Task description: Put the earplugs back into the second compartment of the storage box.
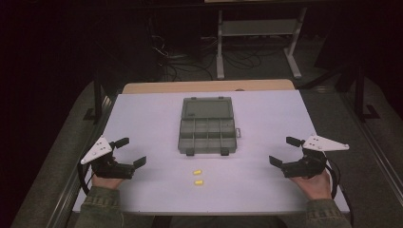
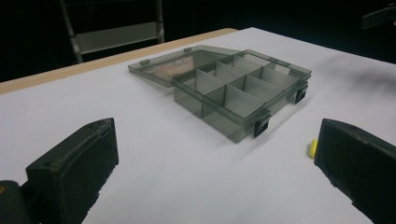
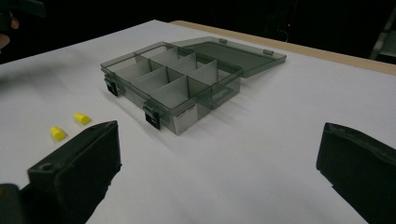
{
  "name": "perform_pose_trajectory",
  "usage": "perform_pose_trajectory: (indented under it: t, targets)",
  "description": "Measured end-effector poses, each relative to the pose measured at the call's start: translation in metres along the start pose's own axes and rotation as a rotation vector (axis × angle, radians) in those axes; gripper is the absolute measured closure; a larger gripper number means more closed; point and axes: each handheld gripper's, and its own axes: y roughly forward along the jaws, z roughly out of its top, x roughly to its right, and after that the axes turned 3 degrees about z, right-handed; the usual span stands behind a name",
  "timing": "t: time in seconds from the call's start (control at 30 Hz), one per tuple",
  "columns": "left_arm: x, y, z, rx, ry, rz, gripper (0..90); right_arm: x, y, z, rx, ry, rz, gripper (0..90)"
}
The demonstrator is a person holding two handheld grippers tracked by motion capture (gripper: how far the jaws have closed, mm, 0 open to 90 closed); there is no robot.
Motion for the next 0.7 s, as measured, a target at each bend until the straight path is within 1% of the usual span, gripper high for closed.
perform_pose_trajectory:
  t: [0.1,0.23,0.3,0.37,0.43,0.5,0.53,0.63,0.7]
  targets:
    - [-0.0009,0.0001,0.0006,-0.005,0.004,0.001,0.0,0.0,-0.0008,0.0002,0.002,-0.005,-0.005,0.0]
    - [-0.0036,-0.003,0.0004,-0.009,0.01,0.008,0.0,-0.0009,-0.0004,-0.0008,0.0,0.002,-0.008,0.0]
    - [-0.0054,-0.0036,-0.0021,-0.016,-0.004,0.0,0.0,-0.0014,0.0004,-0.0015,-0.003,0.002,-0.005,0.0]
    - [-0.0047,-0.0024,-0.0036,-0.044,0.015,0.005,0.0,-0.0029,0.0027,-0.0025,-0.024,-0.009,-0.011,0.0]
    - [-0.0034,-0.0011,-0.0033,-0.064,0.032,0.006,0.0,-0.0026,0.0025,-0.0024,-0.026,-0.008,-0.014,0.0]
    - [-0.0029,-0.0007,-0.0015,-0.07,0.041,-0.001,0.0,-0.0019,0.0008,-0.0018,-0.019,-0.009,-0.02,0.0]
    - [-0.0022,-0.0004,-0.0005,-0.07,0.037,-0.002,0.0,-0.0019,0.0008,-0.0018,-0.019,-0.009,-0.02,0.0]
    - [-0.0021,0.0015,0.0026,-0.095,0.053,-0.005,0.0,-0.0015,-0.0009,-0.0011,-0.015,-0.006,-0.023,0.0]
    - [-0.0023,0.0031,0.0052,-0.102,0.051,-0.012,0.0,-0.0012,-0.0008,-0.001,-0.018,-0.009,-0.027,0.0]
